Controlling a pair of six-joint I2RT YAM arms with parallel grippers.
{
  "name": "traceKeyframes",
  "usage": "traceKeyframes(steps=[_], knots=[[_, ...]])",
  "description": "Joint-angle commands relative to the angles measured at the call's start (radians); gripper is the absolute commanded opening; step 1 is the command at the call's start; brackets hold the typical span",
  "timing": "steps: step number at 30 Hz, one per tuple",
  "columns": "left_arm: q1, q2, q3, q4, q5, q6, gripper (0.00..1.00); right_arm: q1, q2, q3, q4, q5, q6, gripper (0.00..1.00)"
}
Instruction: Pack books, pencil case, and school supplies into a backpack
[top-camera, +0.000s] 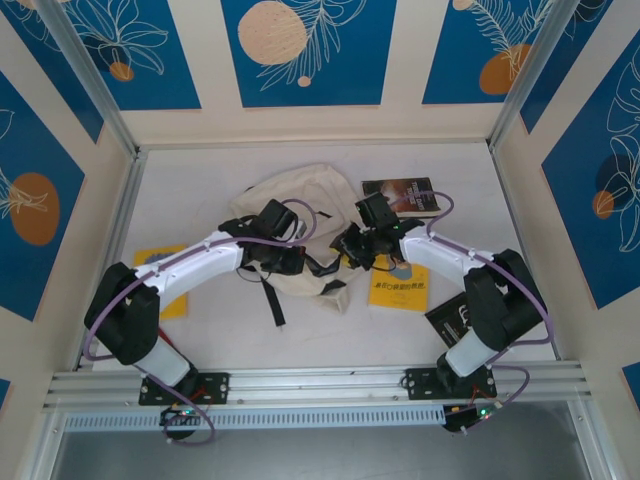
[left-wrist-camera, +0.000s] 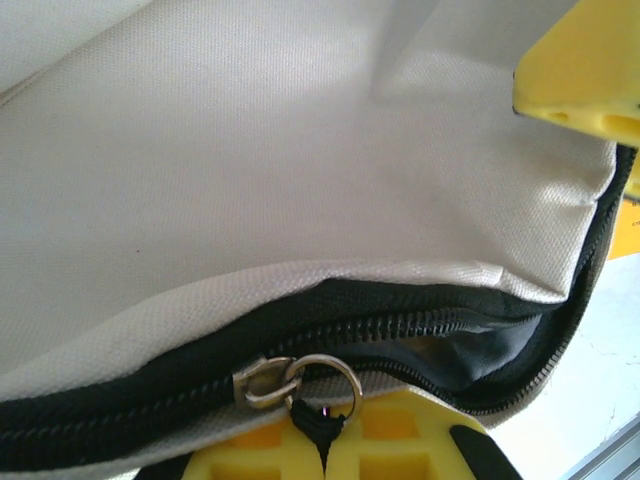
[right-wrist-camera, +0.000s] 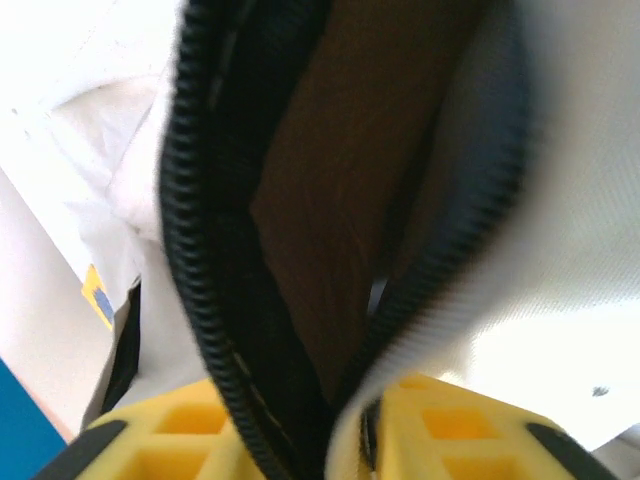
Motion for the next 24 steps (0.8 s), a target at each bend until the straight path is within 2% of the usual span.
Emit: traceKeyframes(steps=[1,7,10,15,18,24], knots=[[-0.007,0.017,0.052,-0.029,0.003,0.029,0.0,-0.04,0.075,0.075,0.017,0.003,-0.103,0.25],[0.002,0.092,0.117,-0.028,0.018,0.04,0.0,-0.098,0.281,0.307,0.055,-0.06,-0.302,0.21],[0.007,0.145,0.162,-0.031,0.029,0.04,0.0,-0.115,0.331,0.387,0.023,-0.078,-0.34,0.26],[0.017,0.187,0.202,-0.029,0.045,0.034,0.0,-0.151,0.234,0.33,-0.029,-0.047,-0.32,0.49],[0.017,0.194,0.202,-0.027,0.067,0.031,0.0,-0.168,0.14,0.261,-0.08,-0.032,-0.3,0.6],[0.02,0.194,0.193,-0.047,0.084,0.037,0.0,-0.116,0.014,0.144,-0.125,-0.078,-0.195,0.66]])
